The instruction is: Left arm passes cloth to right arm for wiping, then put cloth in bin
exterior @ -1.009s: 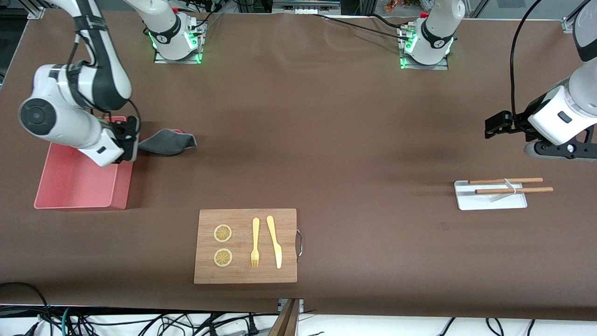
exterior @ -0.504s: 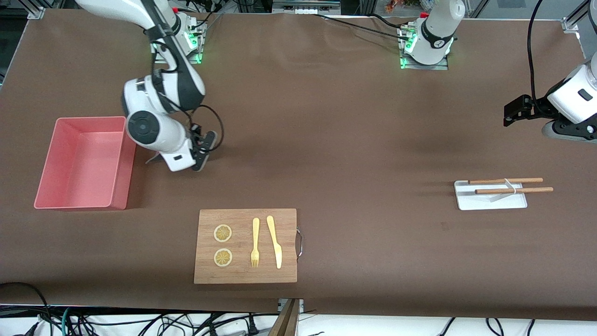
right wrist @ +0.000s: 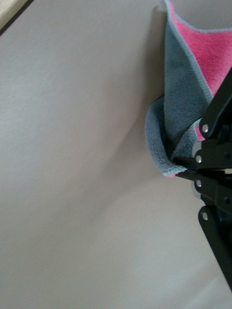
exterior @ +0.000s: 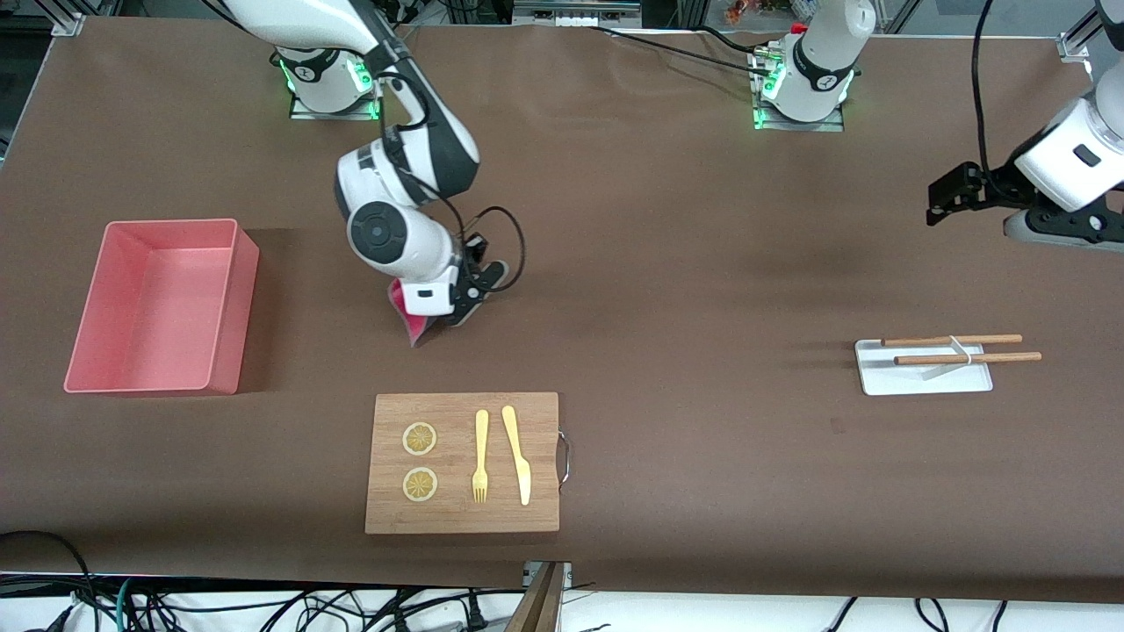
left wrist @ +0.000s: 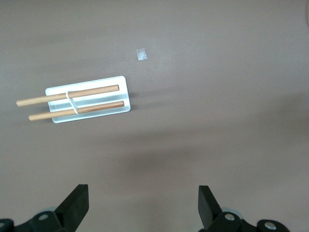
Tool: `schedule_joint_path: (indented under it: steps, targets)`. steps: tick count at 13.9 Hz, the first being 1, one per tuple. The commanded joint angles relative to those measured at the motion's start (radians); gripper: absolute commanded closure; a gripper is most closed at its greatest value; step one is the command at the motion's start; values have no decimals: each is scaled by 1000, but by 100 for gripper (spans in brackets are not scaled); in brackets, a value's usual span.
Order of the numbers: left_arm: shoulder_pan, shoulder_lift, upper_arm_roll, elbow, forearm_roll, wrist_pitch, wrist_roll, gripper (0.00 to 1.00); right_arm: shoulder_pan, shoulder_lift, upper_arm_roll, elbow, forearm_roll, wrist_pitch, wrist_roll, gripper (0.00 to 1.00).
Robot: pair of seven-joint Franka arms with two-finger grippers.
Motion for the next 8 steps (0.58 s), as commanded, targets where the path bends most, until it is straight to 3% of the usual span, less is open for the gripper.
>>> schedule_joint_path:
  steps: [1, 4, 8]
  targets:
    - [-31, -42, 20, -47, -10, 26, -34, 0, 6, 36, -9, 114, 49, -62, 82, 100]
    - [-33, -41, 14, -39, -8, -27, -46, 0, -78, 25, 25, 85, 34, -113, -72, 100]
    - [-33, -37, 6, -31, 8, -25, -52, 0, -129, 6, 27, -54, -75, -26, -144, 100]
